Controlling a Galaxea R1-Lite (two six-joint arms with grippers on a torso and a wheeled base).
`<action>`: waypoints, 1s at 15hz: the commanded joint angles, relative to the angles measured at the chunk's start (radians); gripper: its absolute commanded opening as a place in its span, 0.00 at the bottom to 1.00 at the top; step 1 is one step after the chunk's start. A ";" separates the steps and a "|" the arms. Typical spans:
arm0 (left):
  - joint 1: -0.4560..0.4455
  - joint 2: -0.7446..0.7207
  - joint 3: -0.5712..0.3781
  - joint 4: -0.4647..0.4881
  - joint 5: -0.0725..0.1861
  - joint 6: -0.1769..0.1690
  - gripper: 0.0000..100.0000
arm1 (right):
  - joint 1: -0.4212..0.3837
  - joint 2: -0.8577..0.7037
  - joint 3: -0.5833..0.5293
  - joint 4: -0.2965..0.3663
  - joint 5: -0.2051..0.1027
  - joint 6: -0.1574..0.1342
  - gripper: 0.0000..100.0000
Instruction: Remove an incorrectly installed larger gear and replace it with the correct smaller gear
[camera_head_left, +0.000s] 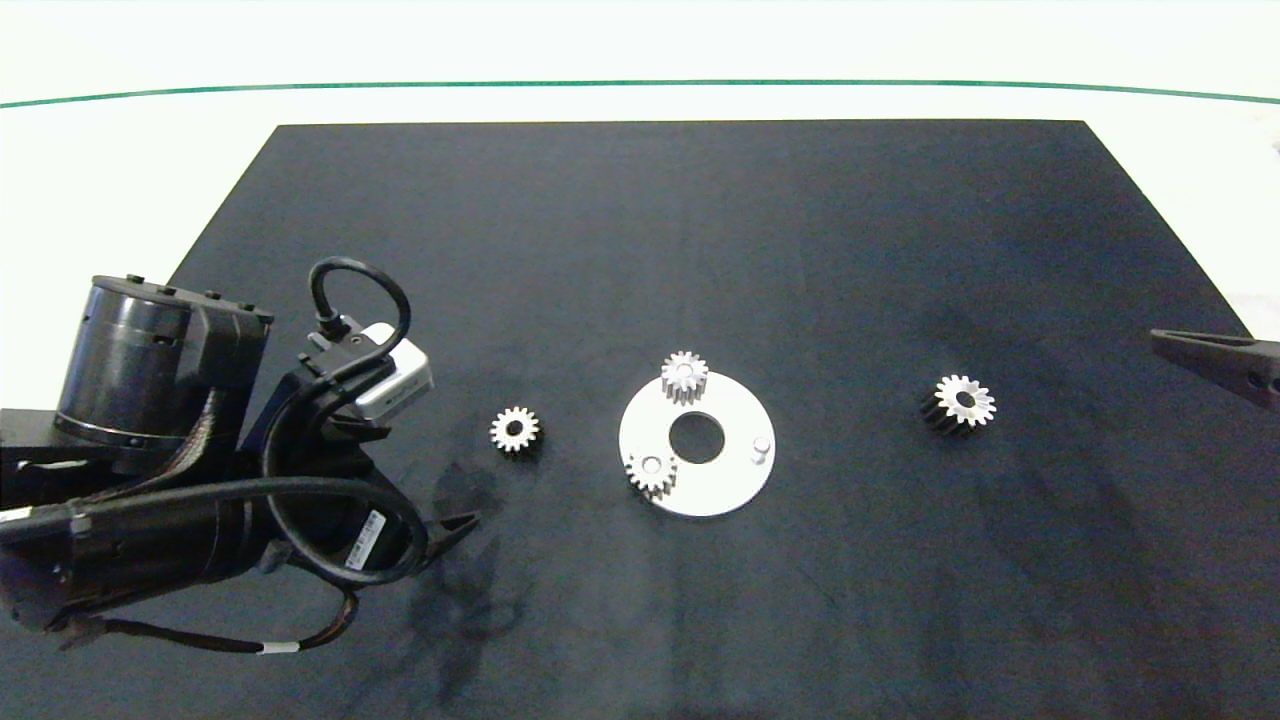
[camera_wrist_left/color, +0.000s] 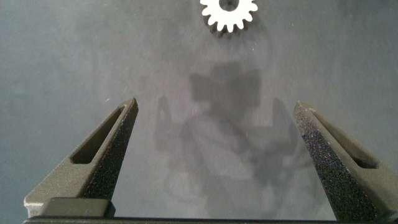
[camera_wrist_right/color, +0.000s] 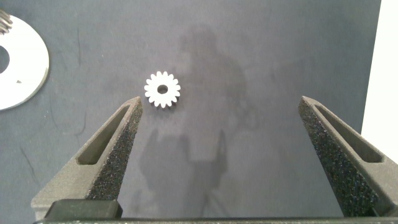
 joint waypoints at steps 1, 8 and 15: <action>-0.007 0.074 -0.056 0.001 0.003 -0.003 1.00 | -0.001 -0.007 0.000 0.003 0.000 -0.002 1.00; -0.024 0.154 -0.135 -0.001 0.004 -0.023 1.00 | -0.001 -0.014 0.015 0.003 0.000 -0.001 1.00; -0.034 0.234 -0.199 -0.004 0.004 -0.024 1.00 | -0.001 -0.014 0.015 0.003 -0.001 -0.001 1.00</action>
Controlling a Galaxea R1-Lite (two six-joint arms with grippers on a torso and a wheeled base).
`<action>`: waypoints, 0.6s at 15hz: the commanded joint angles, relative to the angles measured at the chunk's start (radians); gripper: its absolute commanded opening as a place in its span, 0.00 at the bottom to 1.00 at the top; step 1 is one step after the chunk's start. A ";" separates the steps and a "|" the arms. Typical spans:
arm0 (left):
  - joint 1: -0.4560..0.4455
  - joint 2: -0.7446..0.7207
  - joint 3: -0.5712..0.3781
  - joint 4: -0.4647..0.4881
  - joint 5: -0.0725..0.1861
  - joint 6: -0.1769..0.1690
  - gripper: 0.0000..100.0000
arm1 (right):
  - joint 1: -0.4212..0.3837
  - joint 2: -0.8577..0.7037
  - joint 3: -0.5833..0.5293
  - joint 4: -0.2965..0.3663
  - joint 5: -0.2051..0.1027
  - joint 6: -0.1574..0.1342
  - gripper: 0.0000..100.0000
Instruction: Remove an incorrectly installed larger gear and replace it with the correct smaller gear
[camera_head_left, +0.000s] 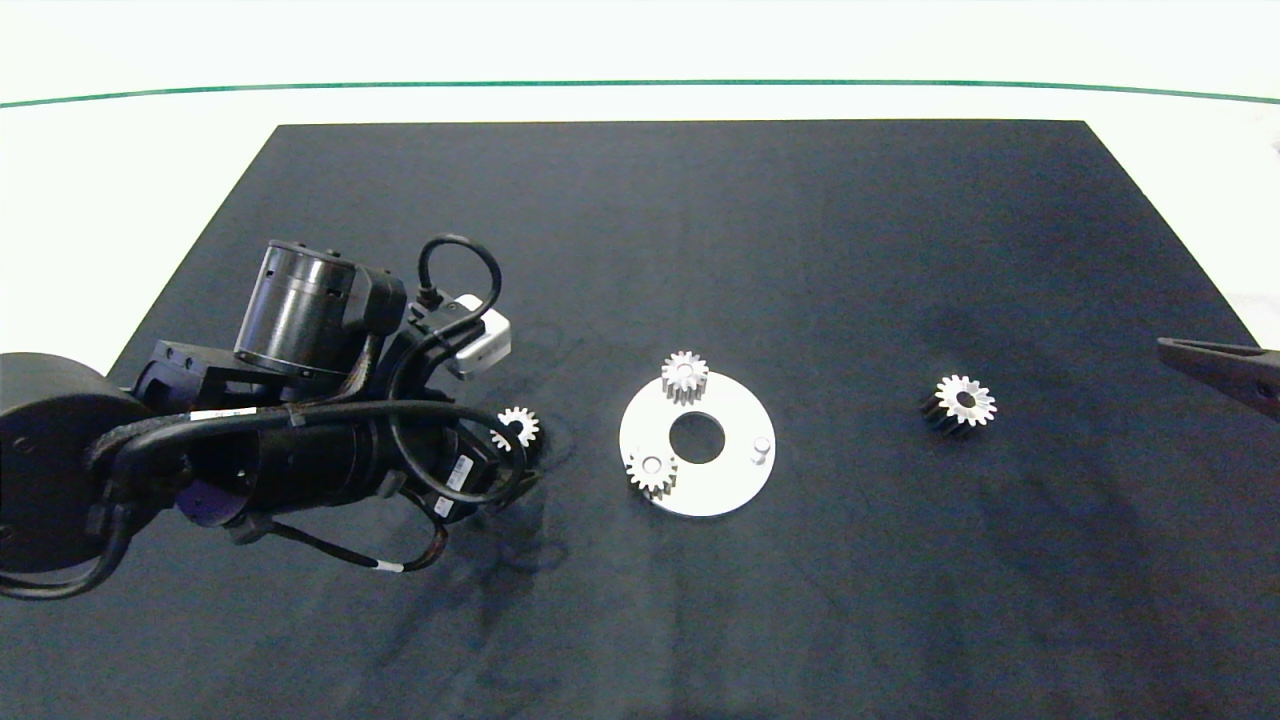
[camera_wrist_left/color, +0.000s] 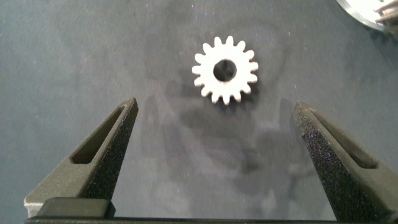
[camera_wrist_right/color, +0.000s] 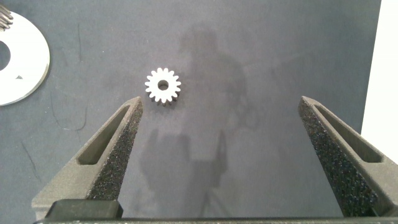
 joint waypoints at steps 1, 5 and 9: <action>-0.012 0.048 -0.041 0.005 0.002 0.000 1.00 | 0.001 0.003 0.000 0.001 -0.001 -0.002 1.00; -0.015 0.091 -0.070 0.004 0.029 -0.009 1.00 | 0.001 0.005 0.000 0.001 0.002 -0.002 1.00; -0.014 0.114 -0.083 0.002 0.029 -0.010 1.00 | 0.001 0.005 0.000 0.001 0.004 -0.001 1.00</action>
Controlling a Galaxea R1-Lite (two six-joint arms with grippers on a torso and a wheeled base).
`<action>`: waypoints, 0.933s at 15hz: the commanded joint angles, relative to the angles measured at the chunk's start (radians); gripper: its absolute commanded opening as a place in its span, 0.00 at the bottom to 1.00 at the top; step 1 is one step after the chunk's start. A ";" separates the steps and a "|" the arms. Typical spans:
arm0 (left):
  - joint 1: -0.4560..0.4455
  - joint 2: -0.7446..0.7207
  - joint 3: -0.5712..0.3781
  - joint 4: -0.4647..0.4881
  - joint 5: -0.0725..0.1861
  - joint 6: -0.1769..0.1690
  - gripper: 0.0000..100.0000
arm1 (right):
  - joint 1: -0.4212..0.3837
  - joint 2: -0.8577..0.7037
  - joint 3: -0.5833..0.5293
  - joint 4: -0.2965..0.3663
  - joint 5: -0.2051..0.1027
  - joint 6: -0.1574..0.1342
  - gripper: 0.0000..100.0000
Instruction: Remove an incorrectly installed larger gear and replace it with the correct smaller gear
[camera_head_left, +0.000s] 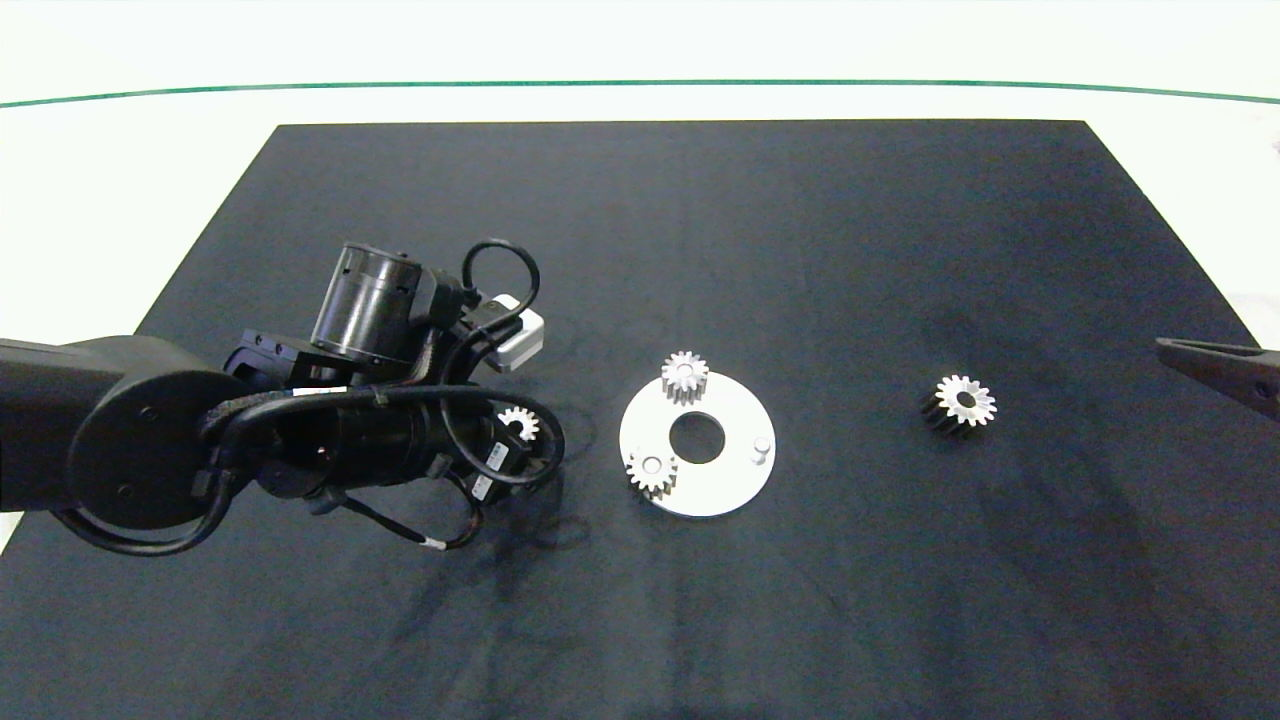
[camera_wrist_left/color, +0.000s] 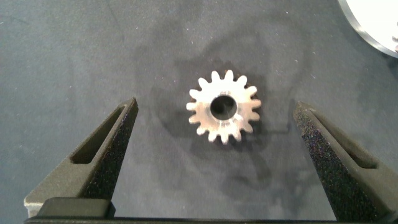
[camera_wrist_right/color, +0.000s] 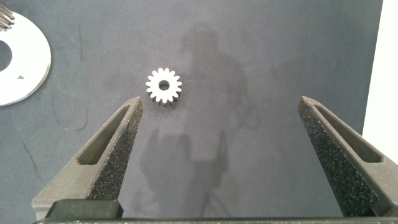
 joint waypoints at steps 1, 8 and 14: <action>0.001 0.017 -0.004 0.000 0.001 0.000 1.00 | 0.001 0.005 0.000 0.001 0.001 -0.002 1.00; 0.002 0.028 -0.033 0.004 0.001 -0.007 0.87 | 0.001 0.007 0.000 0.001 0.001 0.005 1.00; 0.001 0.029 -0.029 0.006 0.001 -0.007 0.75 | 0.001 0.008 0.001 -0.001 0.002 0.008 1.00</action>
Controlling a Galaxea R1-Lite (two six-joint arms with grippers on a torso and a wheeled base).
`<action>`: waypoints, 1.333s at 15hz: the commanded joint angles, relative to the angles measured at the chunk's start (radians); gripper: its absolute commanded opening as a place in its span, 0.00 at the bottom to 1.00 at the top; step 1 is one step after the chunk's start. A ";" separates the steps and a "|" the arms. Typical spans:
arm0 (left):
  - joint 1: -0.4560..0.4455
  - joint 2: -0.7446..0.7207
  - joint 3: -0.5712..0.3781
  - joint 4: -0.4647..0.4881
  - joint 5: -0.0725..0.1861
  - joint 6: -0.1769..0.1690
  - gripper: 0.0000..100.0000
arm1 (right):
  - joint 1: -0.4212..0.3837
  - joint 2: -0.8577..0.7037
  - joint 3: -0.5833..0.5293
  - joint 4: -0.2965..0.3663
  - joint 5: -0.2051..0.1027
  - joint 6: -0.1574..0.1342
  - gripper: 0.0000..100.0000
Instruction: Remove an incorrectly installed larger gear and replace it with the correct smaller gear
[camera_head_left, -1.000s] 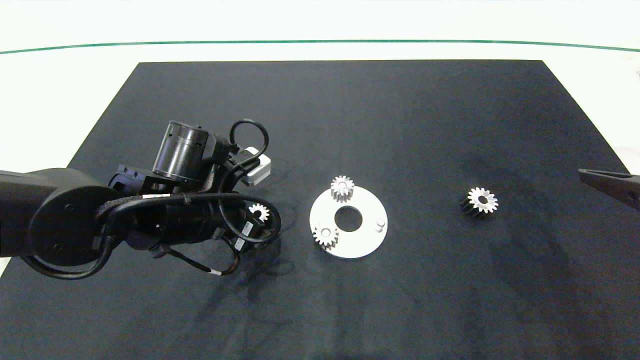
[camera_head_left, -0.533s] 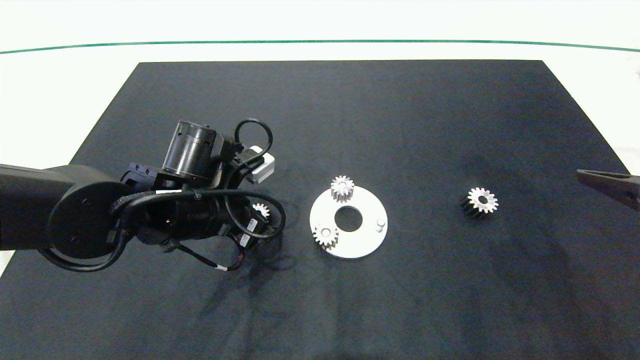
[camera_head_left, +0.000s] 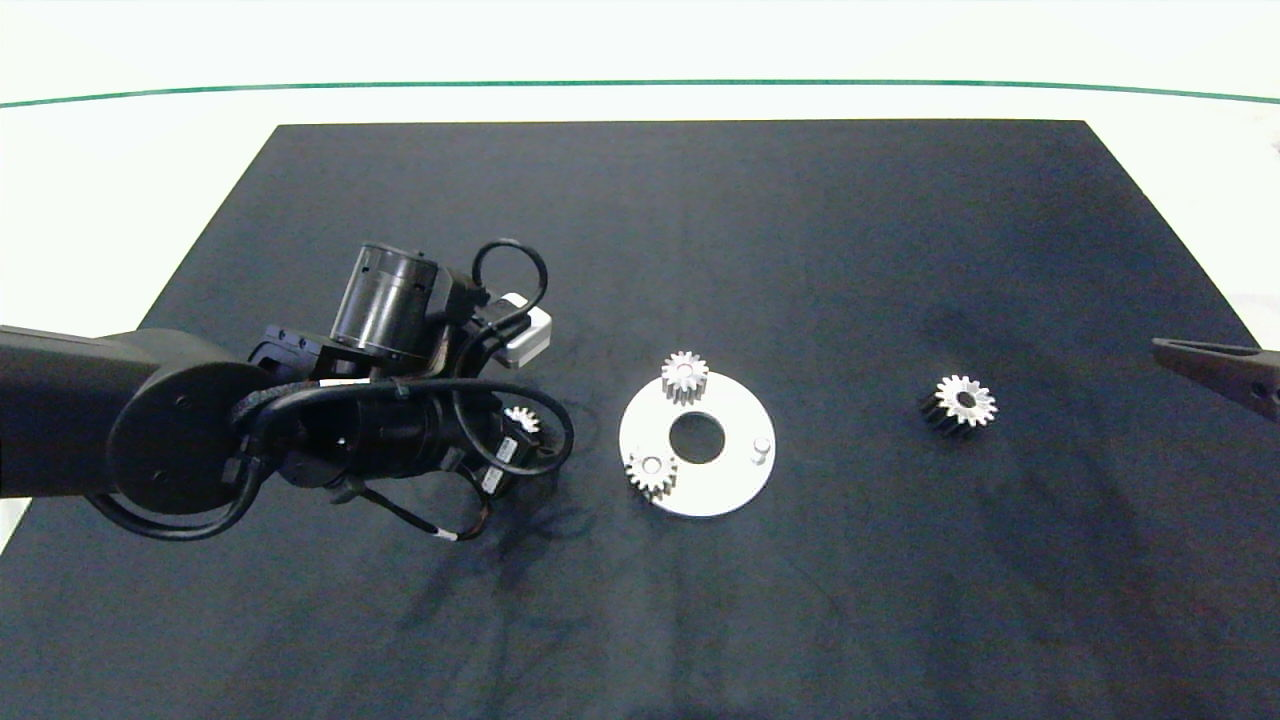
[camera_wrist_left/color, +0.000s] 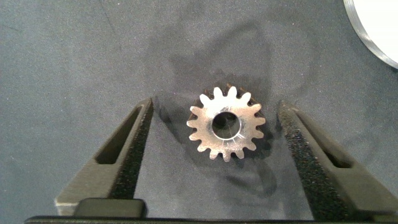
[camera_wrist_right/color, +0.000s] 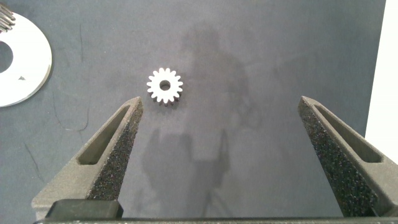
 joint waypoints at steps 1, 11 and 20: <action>-0.001 -0.001 0.002 0.000 0.001 0.002 0.72 | 0.001 0.005 -0.001 0.001 0.001 -0.002 1.00; -0.016 0.005 -0.002 0.000 0.001 0.002 0.53 | 0.001 0.006 -0.001 -0.002 0.001 -0.002 1.00; -0.022 0.011 -0.008 0.000 0.013 0.002 0.35 | 0.001 0.006 0.001 -0.002 0.001 0.008 1.00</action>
